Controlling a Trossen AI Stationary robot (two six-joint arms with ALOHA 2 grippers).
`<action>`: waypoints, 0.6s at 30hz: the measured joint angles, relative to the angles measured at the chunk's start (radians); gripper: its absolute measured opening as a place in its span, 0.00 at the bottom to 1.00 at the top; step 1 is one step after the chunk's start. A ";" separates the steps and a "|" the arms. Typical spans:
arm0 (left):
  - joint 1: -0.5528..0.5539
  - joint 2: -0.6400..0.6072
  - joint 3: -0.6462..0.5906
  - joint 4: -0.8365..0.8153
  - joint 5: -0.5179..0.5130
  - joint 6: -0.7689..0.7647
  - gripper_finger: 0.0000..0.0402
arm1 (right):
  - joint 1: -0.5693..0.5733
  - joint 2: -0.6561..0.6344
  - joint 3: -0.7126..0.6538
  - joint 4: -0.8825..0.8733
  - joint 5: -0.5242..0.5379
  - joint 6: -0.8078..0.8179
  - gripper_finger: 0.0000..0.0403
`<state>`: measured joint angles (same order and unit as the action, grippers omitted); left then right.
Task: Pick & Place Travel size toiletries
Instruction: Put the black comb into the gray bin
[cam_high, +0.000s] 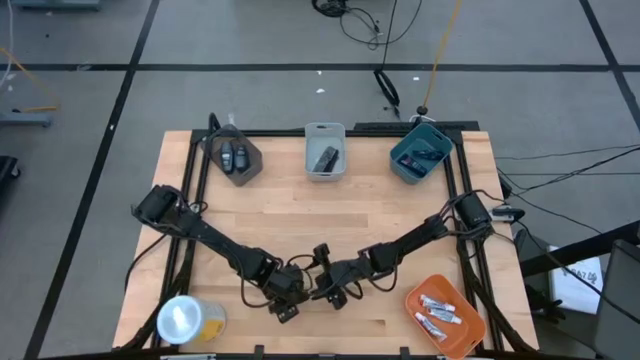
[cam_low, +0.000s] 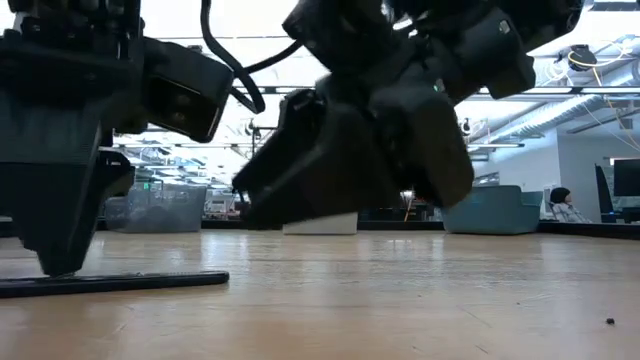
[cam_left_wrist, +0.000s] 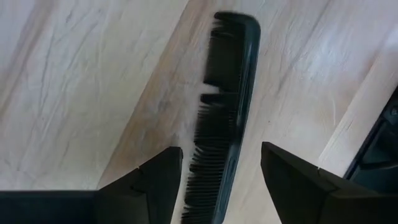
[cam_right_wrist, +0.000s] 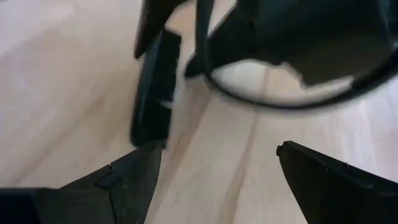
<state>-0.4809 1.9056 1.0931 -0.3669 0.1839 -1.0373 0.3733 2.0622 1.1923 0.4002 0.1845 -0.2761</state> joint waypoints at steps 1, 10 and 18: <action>0.005 0.001 0.000 0.003 -0.017 0.009 0.55 | 0.000 0.000 0.000 -0.013 0.005 0.000 0.78; 0.126 -0.019 -0.003 0.013 0.028 0.127 0.47 | 0.001 0.000 0.000 -0.077 0.032 0.001 0.78; 0.035 -0.174 -0.005 0.009 0.044 0.148 0.20 | 0.000 0.000 0.000 -0.097 0.053 -0.014 0.78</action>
<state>-0.4461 1.7313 1.0882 -0.3576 0.2276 -0.8894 0.3733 2.0621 1.1919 0.3035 0.2371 -0.2902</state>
